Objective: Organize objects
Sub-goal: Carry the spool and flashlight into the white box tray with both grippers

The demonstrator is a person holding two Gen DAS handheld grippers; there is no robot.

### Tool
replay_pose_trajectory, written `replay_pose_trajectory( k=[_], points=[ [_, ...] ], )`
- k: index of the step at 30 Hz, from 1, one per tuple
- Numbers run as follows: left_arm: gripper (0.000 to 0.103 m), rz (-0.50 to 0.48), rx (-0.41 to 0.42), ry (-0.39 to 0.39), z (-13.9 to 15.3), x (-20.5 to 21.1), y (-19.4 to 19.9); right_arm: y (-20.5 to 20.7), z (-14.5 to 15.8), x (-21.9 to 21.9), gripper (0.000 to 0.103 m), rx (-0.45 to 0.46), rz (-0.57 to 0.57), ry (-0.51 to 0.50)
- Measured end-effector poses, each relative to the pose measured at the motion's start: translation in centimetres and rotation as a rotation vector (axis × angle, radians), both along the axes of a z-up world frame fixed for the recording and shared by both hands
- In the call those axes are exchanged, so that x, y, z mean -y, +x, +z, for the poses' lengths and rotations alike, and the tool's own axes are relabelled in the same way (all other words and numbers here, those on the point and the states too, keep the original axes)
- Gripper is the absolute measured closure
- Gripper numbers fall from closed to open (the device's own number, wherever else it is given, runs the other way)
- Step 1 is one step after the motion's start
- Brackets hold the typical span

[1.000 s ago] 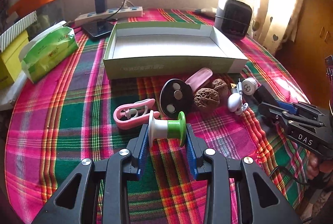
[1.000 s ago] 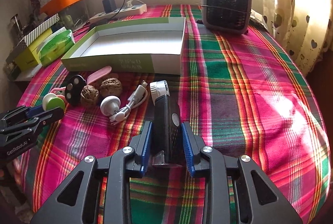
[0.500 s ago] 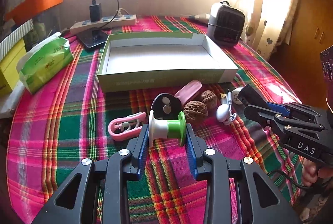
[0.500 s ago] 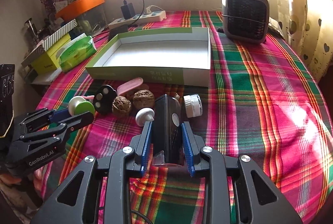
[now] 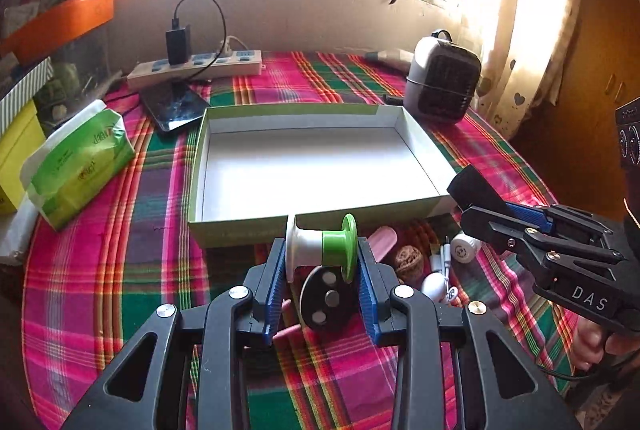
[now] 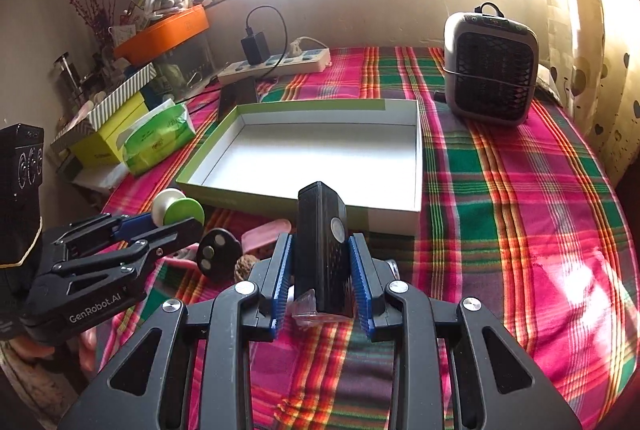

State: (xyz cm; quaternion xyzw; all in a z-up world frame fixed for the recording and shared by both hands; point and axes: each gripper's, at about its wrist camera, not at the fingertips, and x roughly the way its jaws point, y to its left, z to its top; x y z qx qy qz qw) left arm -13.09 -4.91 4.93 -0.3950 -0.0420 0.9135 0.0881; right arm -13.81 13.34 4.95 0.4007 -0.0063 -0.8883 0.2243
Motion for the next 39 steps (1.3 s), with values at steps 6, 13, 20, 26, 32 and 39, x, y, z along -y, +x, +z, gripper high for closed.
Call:
replay_pose_trajectory(
  k=[6, 13, 20, 26, 32, 39],
  points=[
    [0.072, 0.018, -0.01, -0.018, 0.3, 0.6, -2.8, -2.9, 0.6, 0.6, 0.073, 0.003, -0.001, 0.001],
    [0.072, 0.031, 0.002, 0.001, 0.7, 1.6, -6.2, -6.3, 0.7, 1.2, 0.073, 0.022, -0.011, -0.003],
    [0.072, 0.038, 0.024, -0.019, 0.0, 1.9, -9.3, -9.7, -0.6, 2.3, 0.073, 0.068, -0.03, 0.011],
    [0.072, 0.037, 0.055, -0.029, -1.1, 2.0, -11.8, -12.1, -2.1, 2.8, 0.073, 0.106, -0.05, 0.023],
    [0.072, 0.042, 0.08, -0.05, -2.2, 1.9, -13.3, -13.6, -3.0, 3.2, 0.073, 0.131, -0.058, 0.027],
    [0.072, 0.048, 0.097, -0.043, -2.9, 2.2, -14.2, -14.7, -3.9, 3.3, 0.073, 0.147, -0.073, 0.045]
  ],
)
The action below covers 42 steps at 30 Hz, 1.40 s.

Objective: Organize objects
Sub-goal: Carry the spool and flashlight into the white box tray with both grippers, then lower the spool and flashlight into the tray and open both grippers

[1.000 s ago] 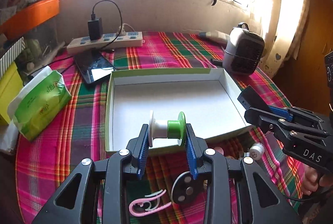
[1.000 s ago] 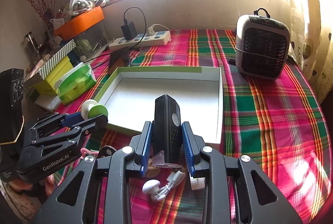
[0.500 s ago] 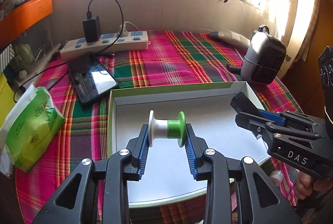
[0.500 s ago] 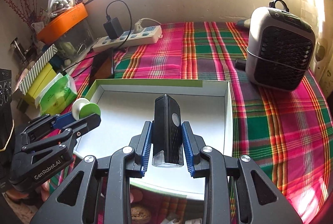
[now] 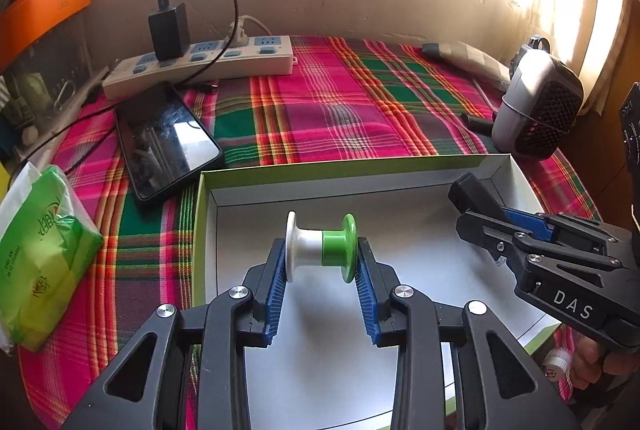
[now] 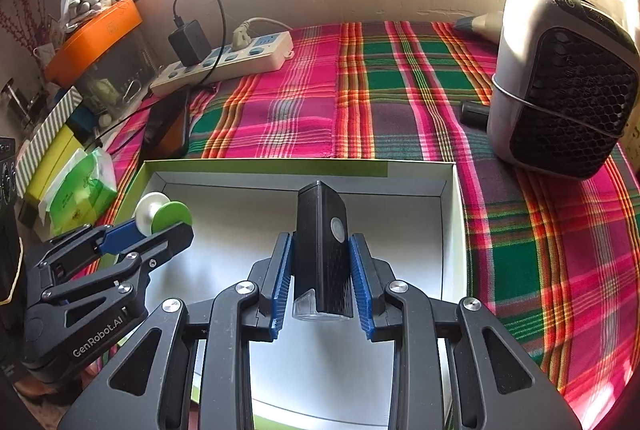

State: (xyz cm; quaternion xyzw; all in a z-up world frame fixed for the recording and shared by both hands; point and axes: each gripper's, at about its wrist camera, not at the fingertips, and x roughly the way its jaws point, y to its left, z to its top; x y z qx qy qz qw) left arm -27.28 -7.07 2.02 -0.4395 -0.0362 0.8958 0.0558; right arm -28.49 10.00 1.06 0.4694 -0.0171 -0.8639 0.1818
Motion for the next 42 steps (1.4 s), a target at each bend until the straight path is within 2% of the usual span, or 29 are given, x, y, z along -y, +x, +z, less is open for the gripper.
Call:
replay_pose_trajectory(
  k=[10, 15, 31, 42],
  points=[
    [0.072, 0.004, 0.009, -0.016, -0.5, 0.1, -0.7, -0.5, -0.6, 0.4, 0.073, 0.0, 0.007, 0.013],
    [0.072, 0.002, 0.004, -0.052, -0.6, -0.2, -0.7, -0.5, -0.6, 0.4, 0.073, -0.003, 0.006, 0.011],
    [0.071, 0.009, 0.006, -0.057, -0.5, 0.0, -0.7, -0.3, -0.5, 0.4, 0.072, -0.016, -0.005, 0.001],
    [0.068, 0.017, -0.028, -0.039, 0.8, 0.5, 1.2, 0.7, 0.4, 0.2, 0.054, -0.038, -0.017, 0.001]
  ],
)
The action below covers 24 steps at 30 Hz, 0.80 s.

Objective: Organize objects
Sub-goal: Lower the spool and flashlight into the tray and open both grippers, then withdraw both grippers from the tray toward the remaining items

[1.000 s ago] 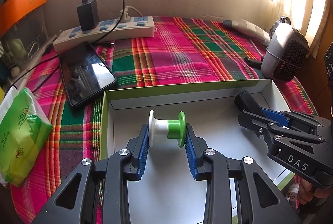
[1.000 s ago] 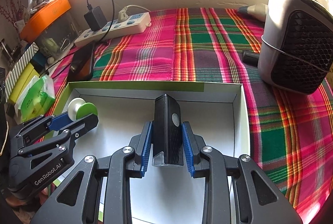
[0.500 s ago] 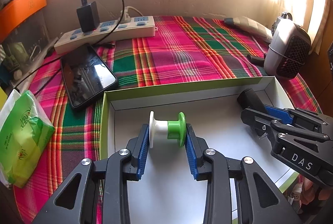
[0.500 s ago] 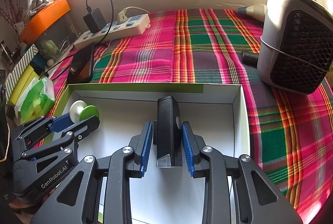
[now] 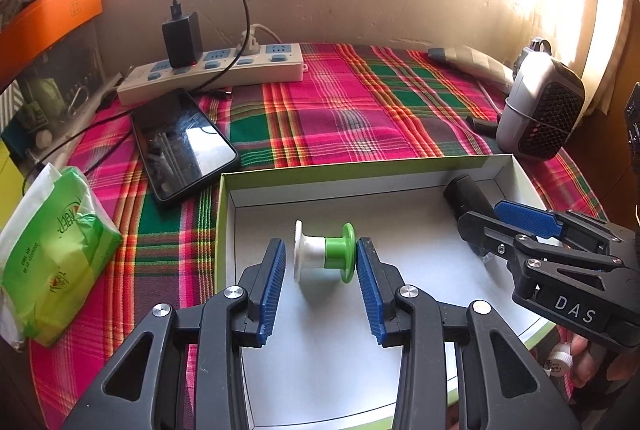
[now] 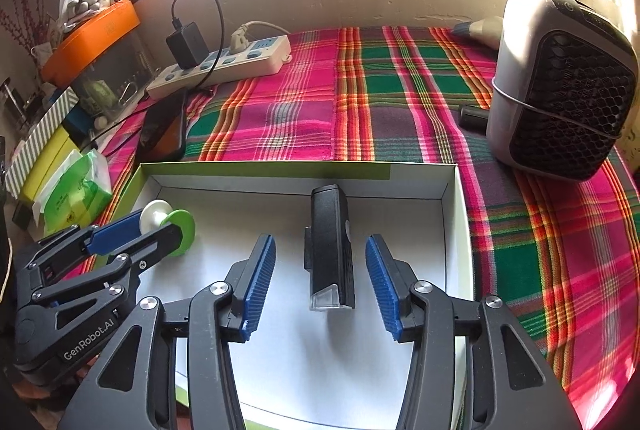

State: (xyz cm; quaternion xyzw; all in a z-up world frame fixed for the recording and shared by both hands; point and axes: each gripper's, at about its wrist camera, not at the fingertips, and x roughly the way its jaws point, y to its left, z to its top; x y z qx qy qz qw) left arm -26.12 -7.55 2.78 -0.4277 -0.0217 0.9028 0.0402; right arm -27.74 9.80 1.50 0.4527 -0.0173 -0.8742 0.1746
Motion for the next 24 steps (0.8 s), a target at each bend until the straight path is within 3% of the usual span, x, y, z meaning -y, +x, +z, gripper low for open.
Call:
replay_pose_trajectory(
  k=[9, 24],
  points=[
    [0.068, -0.008, -0.04, -0.021, 1.3, 0.0, 2.3, 1.8, 1.3, -0.5, 0.054, -0.04, 0.006, -0.012],
    [0.068, 0.015, -0.059, 0.019, 2.2, 1.7, 6.1, 5.6, 3.1, -1.7, 0.054, -0.084, 0.006, -0.045]
  ],
)
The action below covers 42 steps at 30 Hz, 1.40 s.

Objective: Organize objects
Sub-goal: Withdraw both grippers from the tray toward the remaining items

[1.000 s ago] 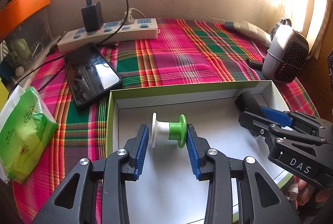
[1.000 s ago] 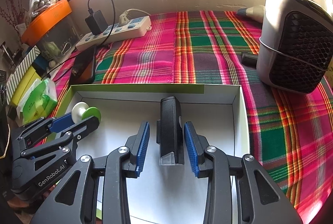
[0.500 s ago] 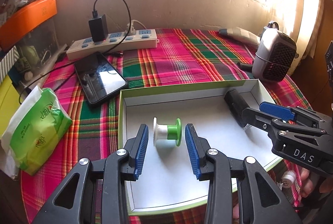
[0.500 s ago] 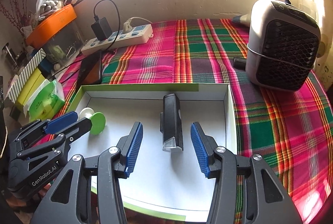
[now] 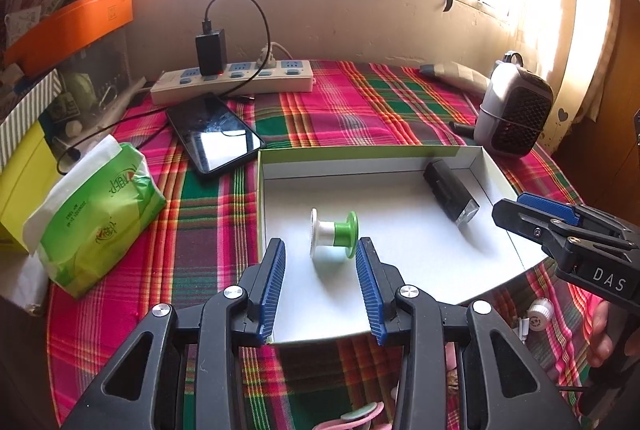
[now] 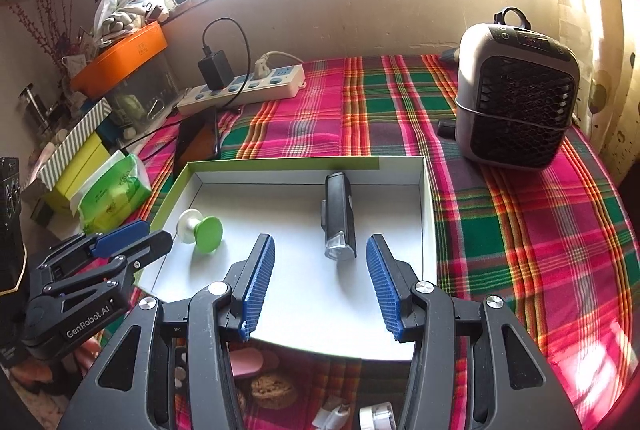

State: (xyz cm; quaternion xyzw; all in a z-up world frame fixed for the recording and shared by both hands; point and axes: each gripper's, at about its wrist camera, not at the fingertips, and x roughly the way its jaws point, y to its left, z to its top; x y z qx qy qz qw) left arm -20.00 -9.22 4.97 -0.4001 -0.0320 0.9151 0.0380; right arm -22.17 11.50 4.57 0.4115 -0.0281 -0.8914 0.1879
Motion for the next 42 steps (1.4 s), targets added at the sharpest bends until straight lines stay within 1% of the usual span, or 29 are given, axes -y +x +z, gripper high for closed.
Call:
replay_pose_trajectory(
  k=[8, 13, 25, 30, 32, 34, 38, 42],
  points=[
    [0.068, 0.005, -0.005, 0.014, -0.1, 0.8, 2.7, 2.0, 0.5, -0.9, 0.054, -0.016, -0.003, -0.035],
    [0.068, -0.016, -0.005, 0.003, -0.4, 1.0, 4.6, 3.8, 0.4, -1.2, 0.054, -0.028, 0.004, -0.022],
    [0.068, -0.073, 0.004, 0.025, -1.5, 1.1, 7.7, 8.2, -0.7, -1.5, 0.054, -0.053, 0.018, 0.032],
    [0.067, -0.088, 0.018, 0.027, -2.3, 1.1, 8.3, 9.8, -1.3, -2.1, 0.054, -0.046, 0.021, 0.018],
    [0.063, -0.091, 0.026, 0.023, -2.7, 1.1, 8.3, 10.2, -1.6, -2.5, 0.054, -0.038, 0.004, 0.018],
    [0.063, -0.109, 0.027, 0.018, -3.0, 0.9, 8.3, 10.7, -1.9, -3.0, 0.054, -0.031, -0.008, 0.002],
    [0.063, -0.149, 0.054, 0.062, -3.6, 0.8, 8.3, 10.9, -2.3, -3.5, 0.054, -0.02, -0.023, 0.003],
    [0.063, -0.168, 0.053, 0.075, -3.6, 0.5, 8.7, 11.1, -2.8, -3.9, 0.054, -0.006, -0.037, 0.0]
  ],
)
